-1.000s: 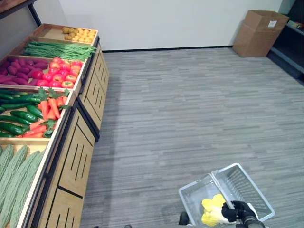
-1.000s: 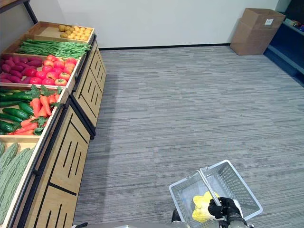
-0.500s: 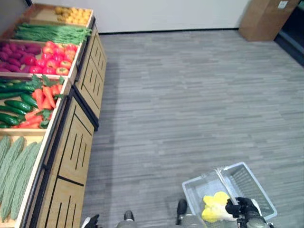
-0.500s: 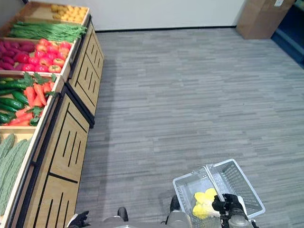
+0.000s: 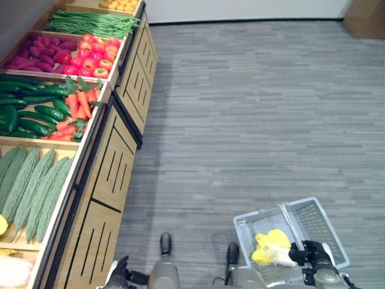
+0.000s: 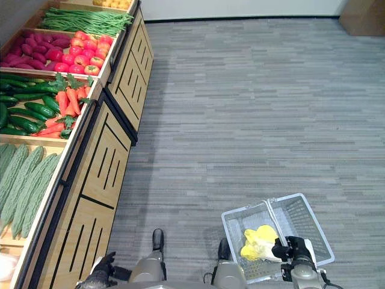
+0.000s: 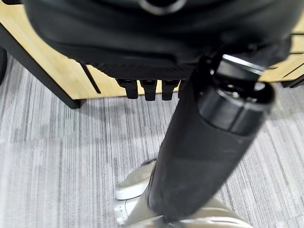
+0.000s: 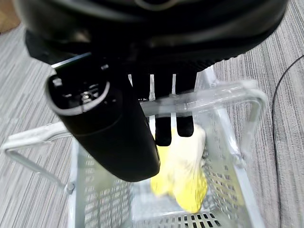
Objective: Get the vegetables into the basket
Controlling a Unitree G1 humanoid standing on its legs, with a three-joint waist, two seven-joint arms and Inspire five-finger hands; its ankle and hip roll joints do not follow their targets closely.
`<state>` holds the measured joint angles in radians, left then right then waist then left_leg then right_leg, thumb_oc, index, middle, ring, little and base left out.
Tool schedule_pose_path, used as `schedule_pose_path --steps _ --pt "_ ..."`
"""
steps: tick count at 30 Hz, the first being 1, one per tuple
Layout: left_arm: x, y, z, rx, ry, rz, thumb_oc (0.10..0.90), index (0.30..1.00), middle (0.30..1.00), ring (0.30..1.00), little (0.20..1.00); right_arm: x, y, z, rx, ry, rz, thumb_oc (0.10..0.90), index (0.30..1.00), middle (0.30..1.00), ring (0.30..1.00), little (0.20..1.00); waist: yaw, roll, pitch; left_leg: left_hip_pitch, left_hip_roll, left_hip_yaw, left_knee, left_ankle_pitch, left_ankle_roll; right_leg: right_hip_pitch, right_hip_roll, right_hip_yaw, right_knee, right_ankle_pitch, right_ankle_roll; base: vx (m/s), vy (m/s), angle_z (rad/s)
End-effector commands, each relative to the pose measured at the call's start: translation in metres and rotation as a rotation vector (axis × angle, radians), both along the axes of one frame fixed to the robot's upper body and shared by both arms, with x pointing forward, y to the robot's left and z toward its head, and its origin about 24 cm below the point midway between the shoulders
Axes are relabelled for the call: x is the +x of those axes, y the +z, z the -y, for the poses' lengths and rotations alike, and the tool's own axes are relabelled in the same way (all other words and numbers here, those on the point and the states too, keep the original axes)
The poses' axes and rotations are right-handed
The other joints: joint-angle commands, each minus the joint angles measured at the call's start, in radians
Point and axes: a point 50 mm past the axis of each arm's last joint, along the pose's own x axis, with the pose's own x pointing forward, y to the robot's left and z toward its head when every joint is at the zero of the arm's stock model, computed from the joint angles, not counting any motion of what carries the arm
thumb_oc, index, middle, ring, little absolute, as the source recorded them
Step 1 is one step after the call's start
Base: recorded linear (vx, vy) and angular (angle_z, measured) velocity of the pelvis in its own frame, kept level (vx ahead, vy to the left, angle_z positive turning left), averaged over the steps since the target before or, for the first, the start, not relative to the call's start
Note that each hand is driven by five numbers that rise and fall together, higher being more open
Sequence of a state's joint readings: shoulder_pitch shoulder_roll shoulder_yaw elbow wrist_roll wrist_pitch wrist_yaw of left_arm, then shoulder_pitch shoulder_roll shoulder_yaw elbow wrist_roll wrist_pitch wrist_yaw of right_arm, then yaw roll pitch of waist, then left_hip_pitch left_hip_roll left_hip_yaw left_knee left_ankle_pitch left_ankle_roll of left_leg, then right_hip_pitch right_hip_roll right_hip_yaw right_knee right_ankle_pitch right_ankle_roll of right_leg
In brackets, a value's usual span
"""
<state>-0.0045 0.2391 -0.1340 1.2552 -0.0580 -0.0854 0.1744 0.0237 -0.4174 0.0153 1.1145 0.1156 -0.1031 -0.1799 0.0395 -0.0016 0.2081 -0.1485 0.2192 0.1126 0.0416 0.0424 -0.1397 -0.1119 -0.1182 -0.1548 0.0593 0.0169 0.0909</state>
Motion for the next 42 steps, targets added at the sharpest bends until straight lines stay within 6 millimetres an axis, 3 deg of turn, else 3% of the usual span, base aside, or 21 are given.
schedule_pose_path --steps 1,3,4,6,9,12,14,17,20,22,26,30,33,36,37,38,39,42 --pt "0.004 0.006 -0.01 0.028 -0.021 0.049 0.9 1.0 1.0 1.0 1.0 0.007 0.021 0.022 -0.082 -0.011 0.127 0.4 0.3 0.3 0.3 0.3 0.004 -0.055 -0.071 -0.117 -0.018 0.002 0.041 0.155 0.015 0.265 -0.06 -0.006 0.007 -0.111 0.048 0.29 0.266 -0.72" --pt "0.005 0.006 -0.013 0.036 -0.019 0.049 0.9 1.0 1.0 1.0 1.0 0.009 0.021 0.02 -0.076 -0.003 0.132 0.4 0.3 0.3 0.3 0.3 0.005 -0.067 -0.076 -0.124 -0.035 0.01 0.069 0.127 0.031 0.258 -0.084 0.001 0.012 -0.092 0.059 0.25 0.268 -0.39" --pt "0.01 0.009 -0.018 0.049 -0.028 0.065 0.9 1.0 1.0 1.0 1.0 0.014 0.02 0.017 -0.071 0.005 0.13 0.4 0.3 0.3 0.3 0.3 0.008 -0.082 -0.078 -0.131 -0.065 0.024 0.106 0.082 0.059 0.233 -0.12 0.018 0.039 -0.035 0.078 0.17 0.268 0.1" --pt "0.016 0.013 -0.023 0.059 -0.02 0.085 0.9 1.0 1.0 1.0 1.0 0.024 0.021 0.012 -0.061 0.027 0.154 0.4 0.3 0.3 0.3 0.3 0.009 -0.088 -0.077 -0.123 -0.094 0.043 0.116 0.044 0.089 0.179 -0.149 0.039 0.116 0.049 0.089 0.18 0.336 -0.04" --pt "0.021 0.016 -0.026 0.064 -0.023 0.11 0.9 1.0 1.0 1.0 1.0 0.042 0.025 0.005 -0.051 0.054 0.194 0.4 0.3 0.3 0.3 0.3 0.007 -0.068 -0.048 -0.061 -0.125 0.07 0.084 0.013 0.135 0.055 -0.176 0.044 0.34 0.155 0.085 0.1 0.296 -0.36" --pt "0.026 0.019 -0.03 0.075 -0.03 0.116 0.9 1.0 1.0 1.0 1.0 0.051 0.027 -0.001 -0.049 0.096 0.209 0.4 0.3 0.3 0.3 0.3 -0.014 -0.05 -0.015 0.009 -0.14 0.086 0.056 -0.015 0.157 -0.045 -0.164 0.019 0.418 0.173 0.076 0.17 0.294 -0.27" --pt "0.026 0.019 -0.033 0.079 -0.019 0.119 0.9 1.0 1.0 1.0 1.0 0.052 0.028 0.0 -0.051 0.102 0.21 0.4 0.3 0.3 0.3 0.3 -0.025 -0.051 0.002 0.05 -0.156 0.09 0.043 -0.031 0.155 -0.098 -0.153 -0.016 0.356 0.138 0.067 0.2 0.091 -0.33" --pt "0.024 0.018 -0.031 0.079 -0.025 0.105 0.9 1.0 1.0 1.0 1.0 0.049 0.027 0.0 -0.049 0.089 0.207 0.4 0.3 0.3 0.3 0.3 -0.046 -0.061 0.025 0.1 -0.178 0.072 0.047 -0.068 0.144 -0.126 -0.155 -0.041 0.171 0.153 0.083 0.24 -0.056 0.04" --pt "0.022 0.016 -0.028 0.07 -0.026 0.095 0.9 1.0 1.0 1.0 1.0 0.046 0.025 0.0 -0.046 0.087 0.196 0.4 0.3 0.3 0.3 0.3 -0.073 -0.071 0.029 0.148 -0.19 0.044 0.052 -0.104 0.13 -0.163 -0.145 0.007 0.006 0.202 0.115 0.31 -0.109 0.39" --pt "0.021 0.014 -0.025 0.058 -0.034 0.088 0.9 1.0 1.0 1.0 1.0 0.044 0.024 0.0 -0.043 0.083 0.191 0.4 0.3 0.3 0.3 0.3 -0.088 -0.074 0.027 0.175 -0.193 0.022 0.064 -0.133 0.12 -0.183 -0.133 0.055 -0.028 0.213 0.125 0.32 -0.111 0.49" --pt "0.015 0.011 -0.02 0.046 -0.039 0.066 0.9 1.0 1.0 1.0 1.0 0.037 0.021 0.0 -0.036 0.079 0.175 0.4 0.3 0.3 0.3 0.3 -0.088 -0.084 0.003 0.203 -0.204 0.004 0.067 -0.161 0.109 -0.142 -0.122 0.047 -0.037 0.21 0.115 0.23 -0.12 0.43" --pt "0.01 0.008 -0.017 0.032 -0.013 0.059 0.9 1.0 1.0 1.0 1.0 0.039 0.023 0.004 -0.044 0.084 0.175 0.4 0.3 0.3 0.3 0.3 -0.087 -0.07 -0.028 0.23 -0.164 -0.018 0.07 -0.149 0.082 -0.129 -0.09 0.014 0.007 0.176 0.092 0.26 -0.219 0.19" --pt "0.01 0.007 -0.012 0.022 -0.026 0.057 0.9 1.0 1.0 1.0 1.0 0.041 0.027 0.007 -0.05 0.086 0.187 0.4 0.3 0.3 0.3 0.3 -0.09 -0.055 -0.038 0.241 -0.117 -0.039 0.089 -0.13 0.059 -0.156 -0.057 0.0 0.118 0.097 0.064 0.24 -0.245 0.08" --pt "0.013 0.007 -0.009 0.013 -0.034 0.068 0.9 1.0 1.0 1.0 1.0 0.041 0.029 0.011 -0.059 0.087 0.19 0.4 0.3 0.3 0.3 0.3 -0.09 -0.051 -0.035 0.221 -0.108 -0.054 0.153 -0.111 0.044 -0.154 -0.044 -0.004 0.147 0.066 0.048 0.15 -0.178 0.17" --pt "0.017 0.008 -0.007 0.011 -0.041 0.076 0.9 1.0 1.0 1.0 1.0 0.04 0.031 0.014 -0.067 0.084 0.193 0.4 0.3 0.3 0.3 0.3 -0.086 -0.054 -0.024 0.17 -0.095 -0.062 0.267 -0.041 0.024 -0.132 -0.029 -0.009 0.152 0.038 0.019 0.1 -0.15 0.21" --pt "0.017 0.008 -0.007 0.011 -0.042 0.077 0.9 1.0 1.0 1.0 1.0 0.04 0.031 0.014 -0.067 0.083 0.194 0.4 0.3 0.3 0.3 0.3 -0.088 -0.054 -0.025 0.166 -0.094 -0.064 0.271 -0.043 0.023 -0.132 -0.029 -0.011 0.153 0.038 0.018 0.2 -0.344 0.3" --pt "0.023 0.009 -0.007 0.012 -0.044 0.092 0.9 1.0 1.0 1.0 1.0 0.033 0.029 0.018 -0.072 0.059 0.183 0.4 0.3 0.3 0.3 0.3 -0.083 -0.069 -0.007 0.077 -0.084 -0.076 0.453 0.035 0.015 -0.086 -0.017 -0.027 0.138 0.011 -0.021 0.14 -0.274 0.19" --pt "0.029 0.011 -0.006 0.016 -0.046 0.106 0.9 1.0 1.0 1.0 1.0 0.025 0.028 0.022 -0.077 0.025 0.174 0.4 0.3 0.3 0.3 0.3 -0.073 -0.082 0.019 -0.014 -0.067 -0.037 0.5 0.08 0.018 -0.026 -0.006 -0.048 0.112 -0.013 -0.042 0.13 -0.224 0.26"
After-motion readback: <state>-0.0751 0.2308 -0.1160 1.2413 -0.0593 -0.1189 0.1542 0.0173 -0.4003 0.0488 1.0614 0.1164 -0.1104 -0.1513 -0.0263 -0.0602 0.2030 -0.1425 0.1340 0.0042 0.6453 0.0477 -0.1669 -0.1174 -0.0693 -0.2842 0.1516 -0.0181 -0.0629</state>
